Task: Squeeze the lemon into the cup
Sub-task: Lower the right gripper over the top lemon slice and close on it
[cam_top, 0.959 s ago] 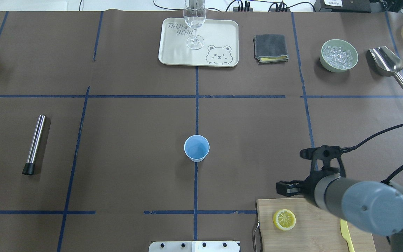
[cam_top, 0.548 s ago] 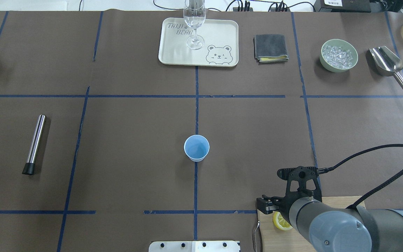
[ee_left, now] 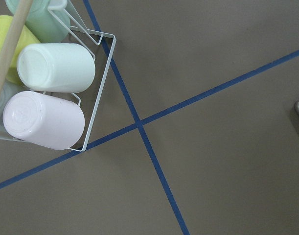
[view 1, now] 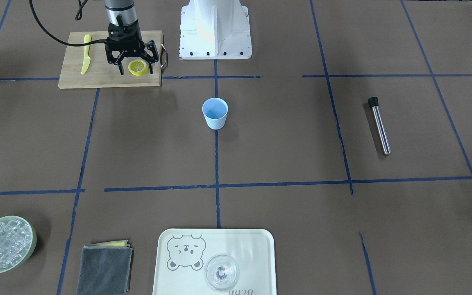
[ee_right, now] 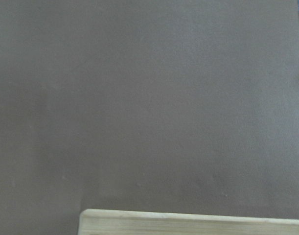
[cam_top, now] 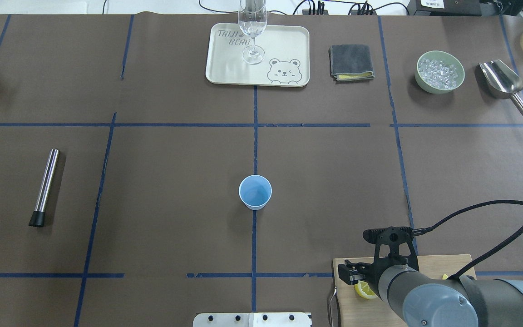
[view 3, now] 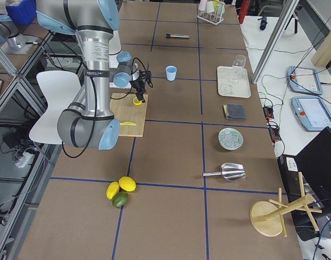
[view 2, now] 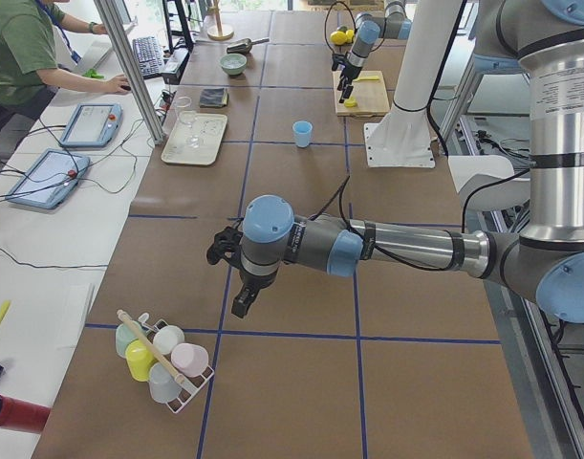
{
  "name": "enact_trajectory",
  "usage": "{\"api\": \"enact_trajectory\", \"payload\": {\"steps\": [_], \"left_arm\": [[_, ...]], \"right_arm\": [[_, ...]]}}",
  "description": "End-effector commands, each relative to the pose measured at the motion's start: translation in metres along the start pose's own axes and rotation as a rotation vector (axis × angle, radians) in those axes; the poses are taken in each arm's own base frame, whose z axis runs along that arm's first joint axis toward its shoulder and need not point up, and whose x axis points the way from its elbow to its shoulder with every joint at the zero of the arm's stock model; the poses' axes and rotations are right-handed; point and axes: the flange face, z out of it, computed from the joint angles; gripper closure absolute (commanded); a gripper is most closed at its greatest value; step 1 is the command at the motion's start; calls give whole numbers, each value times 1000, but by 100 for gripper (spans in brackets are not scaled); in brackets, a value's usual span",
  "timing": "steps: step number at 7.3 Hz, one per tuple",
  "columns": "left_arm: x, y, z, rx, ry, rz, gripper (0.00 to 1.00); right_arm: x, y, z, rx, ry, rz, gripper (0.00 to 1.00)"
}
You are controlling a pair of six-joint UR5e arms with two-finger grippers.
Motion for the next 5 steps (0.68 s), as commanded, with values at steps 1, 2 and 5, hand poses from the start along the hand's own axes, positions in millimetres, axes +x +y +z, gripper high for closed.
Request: {"api": "enact_trajectory", "payload": {"steps": [1, 2, 5], "left_arm": [[1, -1, -1, 3, -1, 3, 0], [1, -1, -1, 2, -2, 3, 0], [0, -1, -1, 2, -3, 1, 0]], "right_arm": [[5, 15, 4, -17, -1, 2, 2], [4, 21, 4, -26, -3, -6, 2], [1, 33, 5, -43, -7, -21, 2]]}}
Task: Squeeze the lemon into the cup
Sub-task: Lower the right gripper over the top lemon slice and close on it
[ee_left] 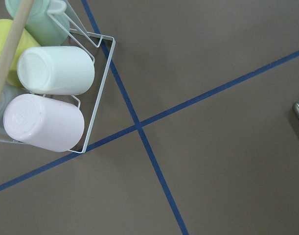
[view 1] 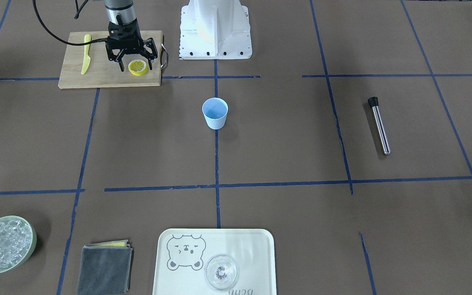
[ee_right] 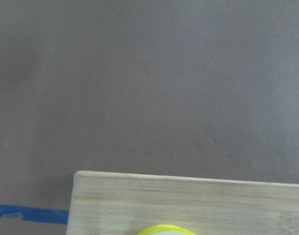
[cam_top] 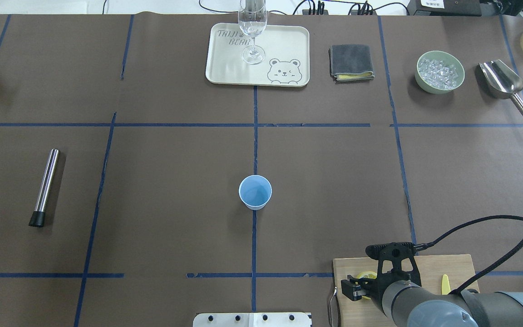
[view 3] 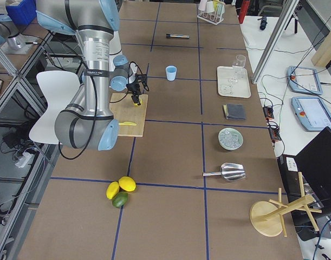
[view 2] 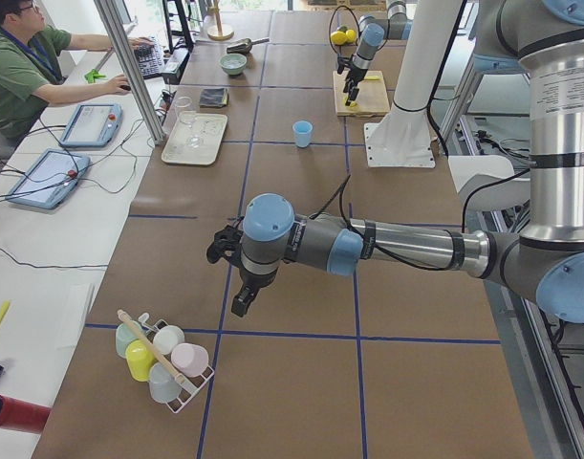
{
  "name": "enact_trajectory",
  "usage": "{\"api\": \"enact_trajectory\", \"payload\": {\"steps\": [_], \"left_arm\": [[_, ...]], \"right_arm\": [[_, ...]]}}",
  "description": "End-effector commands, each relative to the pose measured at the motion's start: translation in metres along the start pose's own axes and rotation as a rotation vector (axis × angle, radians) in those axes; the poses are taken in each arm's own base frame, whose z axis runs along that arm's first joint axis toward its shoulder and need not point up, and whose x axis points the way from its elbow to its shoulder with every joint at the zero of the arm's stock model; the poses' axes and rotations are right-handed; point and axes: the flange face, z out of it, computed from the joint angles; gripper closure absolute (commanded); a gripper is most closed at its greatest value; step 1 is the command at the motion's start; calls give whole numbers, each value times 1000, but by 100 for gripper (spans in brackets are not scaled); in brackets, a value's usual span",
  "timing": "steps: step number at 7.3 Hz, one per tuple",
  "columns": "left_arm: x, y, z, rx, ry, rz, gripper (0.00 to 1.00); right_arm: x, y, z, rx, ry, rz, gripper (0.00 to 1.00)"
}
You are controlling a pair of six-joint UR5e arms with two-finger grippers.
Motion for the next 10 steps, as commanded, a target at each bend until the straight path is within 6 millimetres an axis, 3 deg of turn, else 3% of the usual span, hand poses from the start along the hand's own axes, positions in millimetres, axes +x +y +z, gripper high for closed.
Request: {"api": "enact_trajectory", "payload": {"steps": [1, 6, 10], "left_arm": [[0, 0, -1, 1, -1, -1, 0], [0, 0, -1, 1, -1, -1, 0], [0, 0, -1, 1, -1, 1, 0]], "right_arm": [[-2, 7, 0, -10, -2, -9, 2], [0, 11, 3, -18, 7, -18, 8], [0, 11, 4, -19, 10, -19, 20]]}}
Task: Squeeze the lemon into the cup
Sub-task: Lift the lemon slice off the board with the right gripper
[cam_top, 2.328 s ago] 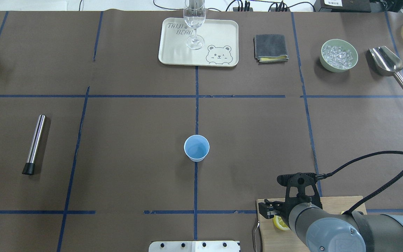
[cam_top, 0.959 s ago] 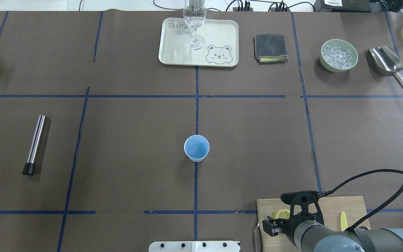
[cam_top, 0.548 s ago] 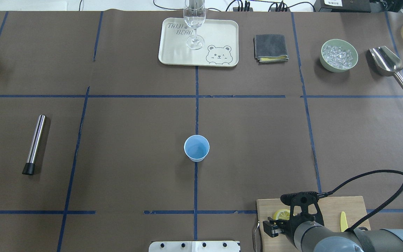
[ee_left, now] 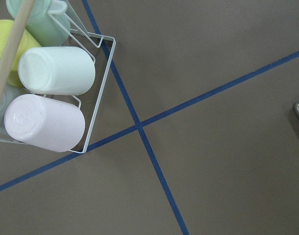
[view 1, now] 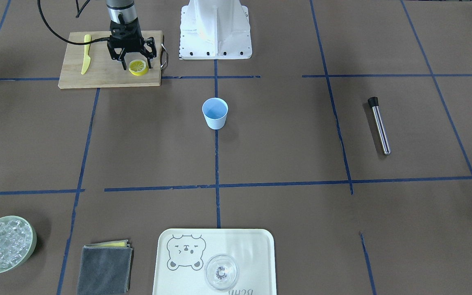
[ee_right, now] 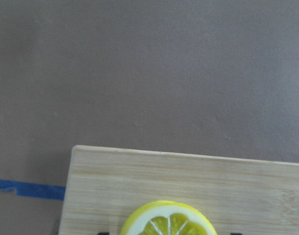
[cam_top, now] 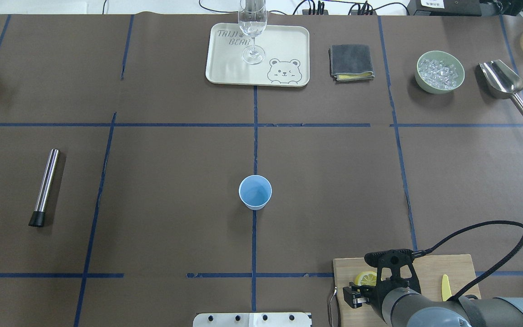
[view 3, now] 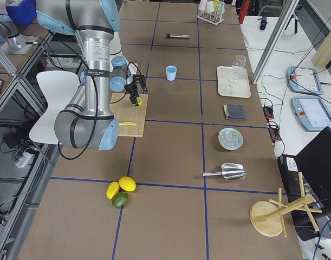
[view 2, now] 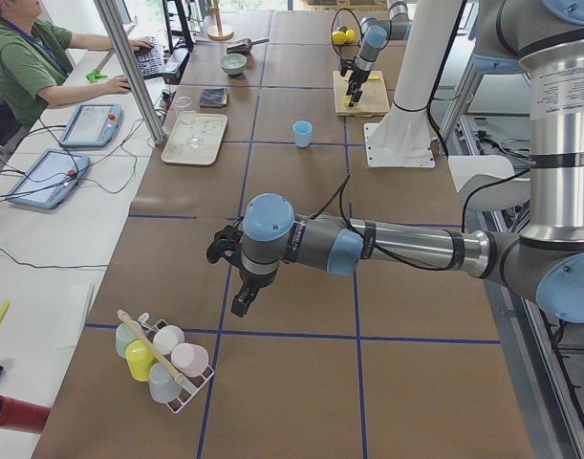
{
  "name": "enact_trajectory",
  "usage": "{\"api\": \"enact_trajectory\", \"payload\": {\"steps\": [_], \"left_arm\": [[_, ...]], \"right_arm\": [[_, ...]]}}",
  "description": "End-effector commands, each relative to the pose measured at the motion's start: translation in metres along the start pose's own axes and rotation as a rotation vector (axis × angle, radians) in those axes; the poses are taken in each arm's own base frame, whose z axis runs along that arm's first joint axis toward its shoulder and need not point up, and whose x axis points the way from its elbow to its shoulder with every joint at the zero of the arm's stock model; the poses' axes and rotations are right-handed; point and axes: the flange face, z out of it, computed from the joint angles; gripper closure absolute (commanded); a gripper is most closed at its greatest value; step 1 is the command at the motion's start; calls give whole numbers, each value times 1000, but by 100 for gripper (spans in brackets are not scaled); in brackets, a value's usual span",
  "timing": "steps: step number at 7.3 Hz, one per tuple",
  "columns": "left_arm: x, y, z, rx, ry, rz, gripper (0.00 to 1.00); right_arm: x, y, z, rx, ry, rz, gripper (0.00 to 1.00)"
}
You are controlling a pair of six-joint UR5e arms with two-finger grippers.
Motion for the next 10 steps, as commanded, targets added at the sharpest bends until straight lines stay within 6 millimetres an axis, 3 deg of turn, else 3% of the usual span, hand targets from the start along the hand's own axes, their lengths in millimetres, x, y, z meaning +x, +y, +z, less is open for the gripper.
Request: {"api": "enact_trajectory", "payload": {"steps": [1, 7, 10], "left_arm": [[0, 1, 0, -1, 0, -1, 0], [0, 1, 0, 0, 0, 0, 0], [1, 0, -1, 1, 0, 1, 0]], "right_arm": [[1, 0, 1, 0, 3, -2, 20], [0, 0, -1, 0, -1, -1, 39], [-1, -1, -3, 0, -5, 1, 39]]}}
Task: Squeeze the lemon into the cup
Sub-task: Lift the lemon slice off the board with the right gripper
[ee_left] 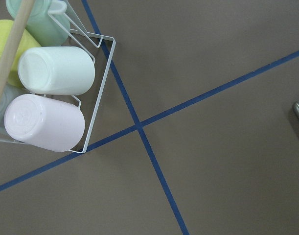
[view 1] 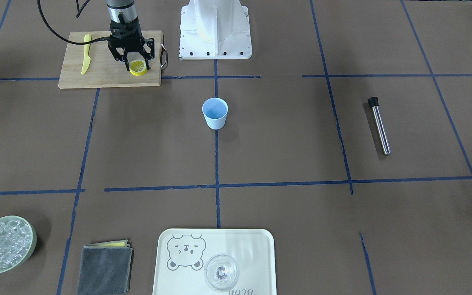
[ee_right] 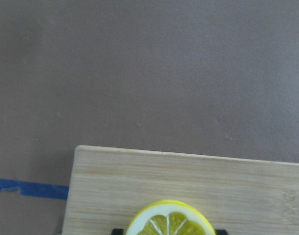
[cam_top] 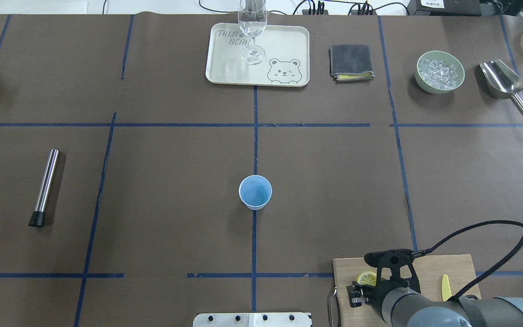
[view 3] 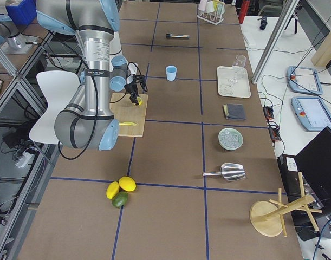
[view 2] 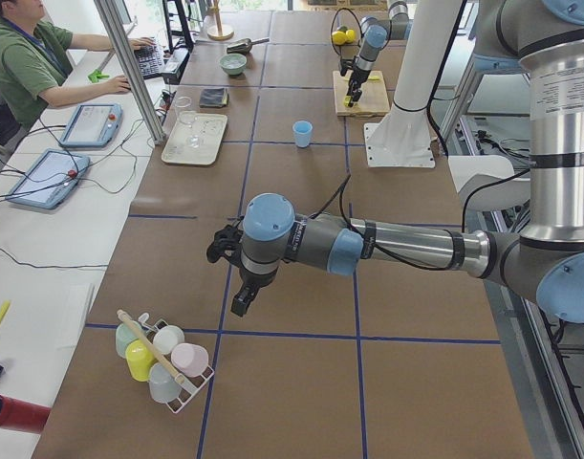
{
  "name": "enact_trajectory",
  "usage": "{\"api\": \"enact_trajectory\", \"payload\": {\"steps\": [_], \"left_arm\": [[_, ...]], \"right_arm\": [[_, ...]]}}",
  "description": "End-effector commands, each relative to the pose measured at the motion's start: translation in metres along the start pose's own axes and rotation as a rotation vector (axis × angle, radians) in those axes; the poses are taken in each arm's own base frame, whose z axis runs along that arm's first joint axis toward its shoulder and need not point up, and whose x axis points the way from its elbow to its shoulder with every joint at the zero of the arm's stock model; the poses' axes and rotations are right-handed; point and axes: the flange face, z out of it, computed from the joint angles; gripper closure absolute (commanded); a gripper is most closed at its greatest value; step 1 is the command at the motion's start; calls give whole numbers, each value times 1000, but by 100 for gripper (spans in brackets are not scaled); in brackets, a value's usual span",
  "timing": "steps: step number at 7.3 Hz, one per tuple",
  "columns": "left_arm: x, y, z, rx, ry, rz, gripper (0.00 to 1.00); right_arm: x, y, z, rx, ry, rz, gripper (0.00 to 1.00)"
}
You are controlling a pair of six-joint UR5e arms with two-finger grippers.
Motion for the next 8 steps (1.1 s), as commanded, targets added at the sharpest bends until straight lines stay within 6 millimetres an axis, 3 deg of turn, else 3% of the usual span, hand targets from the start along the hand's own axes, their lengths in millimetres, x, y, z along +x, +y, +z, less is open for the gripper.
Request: {"api": "enact_trajectory", "payload": {"steps": [1, 8], "left_arm": [[0, 0, 0, 0, 0, 0, 0], [0, -1, -1, 3, -1, 1, 0]], "right_arm": [[-1, -2, -2, 2, -5, 3, 38], [-6, -20, -35, 18, -63, 31, 34]]}}
